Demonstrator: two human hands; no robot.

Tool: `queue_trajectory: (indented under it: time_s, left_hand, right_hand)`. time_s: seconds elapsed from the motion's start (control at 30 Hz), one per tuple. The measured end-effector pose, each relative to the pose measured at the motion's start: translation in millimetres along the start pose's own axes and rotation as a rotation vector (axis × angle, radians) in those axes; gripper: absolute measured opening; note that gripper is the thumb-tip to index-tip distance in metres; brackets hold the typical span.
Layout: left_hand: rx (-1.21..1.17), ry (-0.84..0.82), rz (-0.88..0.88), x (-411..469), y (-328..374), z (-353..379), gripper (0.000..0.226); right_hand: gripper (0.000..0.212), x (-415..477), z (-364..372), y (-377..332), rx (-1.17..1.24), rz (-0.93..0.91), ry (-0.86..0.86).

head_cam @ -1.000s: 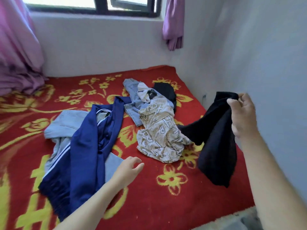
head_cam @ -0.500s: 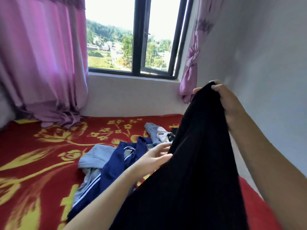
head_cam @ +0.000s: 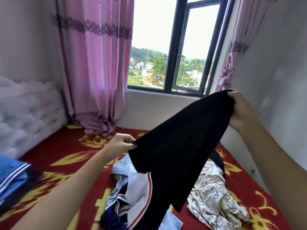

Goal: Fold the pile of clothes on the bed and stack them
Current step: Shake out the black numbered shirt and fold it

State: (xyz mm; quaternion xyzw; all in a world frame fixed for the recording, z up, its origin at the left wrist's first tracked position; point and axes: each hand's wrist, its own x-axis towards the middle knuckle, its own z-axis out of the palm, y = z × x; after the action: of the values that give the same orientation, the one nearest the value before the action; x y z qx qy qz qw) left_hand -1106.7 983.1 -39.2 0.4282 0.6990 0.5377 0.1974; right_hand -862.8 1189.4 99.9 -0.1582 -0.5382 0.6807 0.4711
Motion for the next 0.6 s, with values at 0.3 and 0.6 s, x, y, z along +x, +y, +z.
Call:
queue_trajectory:
  time_s: [0.3, 0.6]
  left_hand:
    - [0.048, 0.22, 0.147, 29, 43, -58, 0.018]
    - [-0.043, 0.279, 0.116, 55, 33, -15, 0.007]
  right_hand:
    - [0.019, 18, -11, 25, -0.322, -0.124, 0.197]
    - [0.02, 40, -58, 73, -0.418, -0.079, 0.355]
